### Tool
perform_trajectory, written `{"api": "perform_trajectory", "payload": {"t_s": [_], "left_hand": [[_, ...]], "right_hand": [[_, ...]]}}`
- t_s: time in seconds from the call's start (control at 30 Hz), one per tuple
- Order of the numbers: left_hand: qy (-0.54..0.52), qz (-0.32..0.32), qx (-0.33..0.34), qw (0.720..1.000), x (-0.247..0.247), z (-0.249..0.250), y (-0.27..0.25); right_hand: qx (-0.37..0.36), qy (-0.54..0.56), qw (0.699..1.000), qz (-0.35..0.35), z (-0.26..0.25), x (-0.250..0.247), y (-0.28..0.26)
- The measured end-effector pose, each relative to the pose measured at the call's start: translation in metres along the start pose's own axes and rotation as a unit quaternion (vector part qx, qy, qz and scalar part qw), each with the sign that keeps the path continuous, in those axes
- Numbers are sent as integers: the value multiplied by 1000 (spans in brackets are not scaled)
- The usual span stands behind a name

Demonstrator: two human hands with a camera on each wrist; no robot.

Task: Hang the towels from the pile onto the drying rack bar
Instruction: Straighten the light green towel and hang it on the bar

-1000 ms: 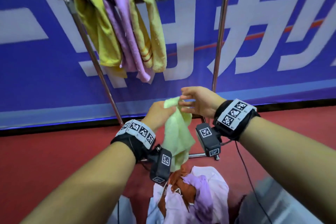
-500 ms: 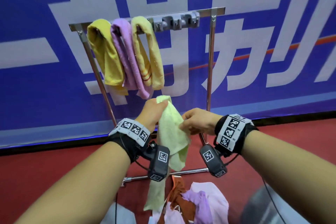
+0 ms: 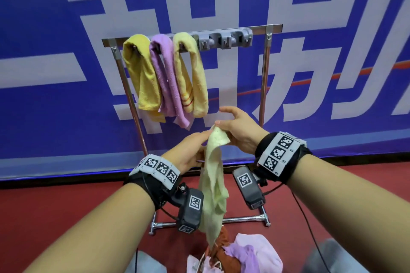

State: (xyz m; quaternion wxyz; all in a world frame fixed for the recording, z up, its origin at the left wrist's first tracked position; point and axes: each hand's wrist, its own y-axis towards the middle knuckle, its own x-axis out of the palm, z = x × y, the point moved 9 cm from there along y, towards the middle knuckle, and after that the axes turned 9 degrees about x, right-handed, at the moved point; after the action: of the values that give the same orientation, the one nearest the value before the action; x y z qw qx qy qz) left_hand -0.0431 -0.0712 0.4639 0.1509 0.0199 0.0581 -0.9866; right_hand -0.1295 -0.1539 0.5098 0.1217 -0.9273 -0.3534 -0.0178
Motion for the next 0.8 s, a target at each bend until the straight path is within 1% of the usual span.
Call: {"api": "perform_trajectory", "payload": {"t_s": [0.07, 0.13, 0.17, 0.2, 0.23, 0.27, 0.3, 0.33, 0.37, 0.43, 0.5, 0.6, 0.67, 0.73, 0.8], "left_hand": [[-80, -31, -4, 996, 5, -3, -1], [-186, -53, 21, 981, 7, 2, -2], [-215, -60, 30, 974, 8, 6, -3], [-204, -60, 38, 976, 7, 6, -2], [-155, -53, 48, 985, 4, 6, -2], [-77, -34, 59, 995, -2, 5, -1], [-2, -5, 68, 998, -10, 4, -1], [55, 27, 71, 996, -18, 2, 0], [86, 55, 69, 992, -26, -1, 0], [113, 89, 58, 988, -38, -10, 0], [139, 105, 48, 983, -46, -18, -1], [153, 129, 57, 978, -58, -21, -2], [149, 152, 68, 975, -66, -15, -1], [148, 168, 81, 971, -72, -4, 0], [145, 175, 97, 969, -75, 9, 0]], "right_hand": [[-15, 17, 1000, 0, -7, 3, 1], [-26, 5, 1000, -3, -13, 7, -1], [-28, 2, 1000, -4, -15, 9, -1], [-30, 2, 1000, -5, -16, 10, -1], [-30, 6, 999, -8, -16, 11, -2], [-31, 11, 999, -9, -17, 11, -2], [-32, 20, 999, -9, -19, 10, -3], [-31, 31, 999, -5, -21, 8, -3], [-30, 42, 999, 1, -24, 5, -4], [-29, 60, 998, 17, -30, -2, -2], [-33, 60, 997, 34, -36, -8, -2], [-57, 55, 996, 35, -43, -13, -3], [-98, -4, 994, 56, -48, -18, -4], [-139, -77, 983, 94, -53, -24, -6], [-161, -94, 974, 128, -56, -31, -7]]}}
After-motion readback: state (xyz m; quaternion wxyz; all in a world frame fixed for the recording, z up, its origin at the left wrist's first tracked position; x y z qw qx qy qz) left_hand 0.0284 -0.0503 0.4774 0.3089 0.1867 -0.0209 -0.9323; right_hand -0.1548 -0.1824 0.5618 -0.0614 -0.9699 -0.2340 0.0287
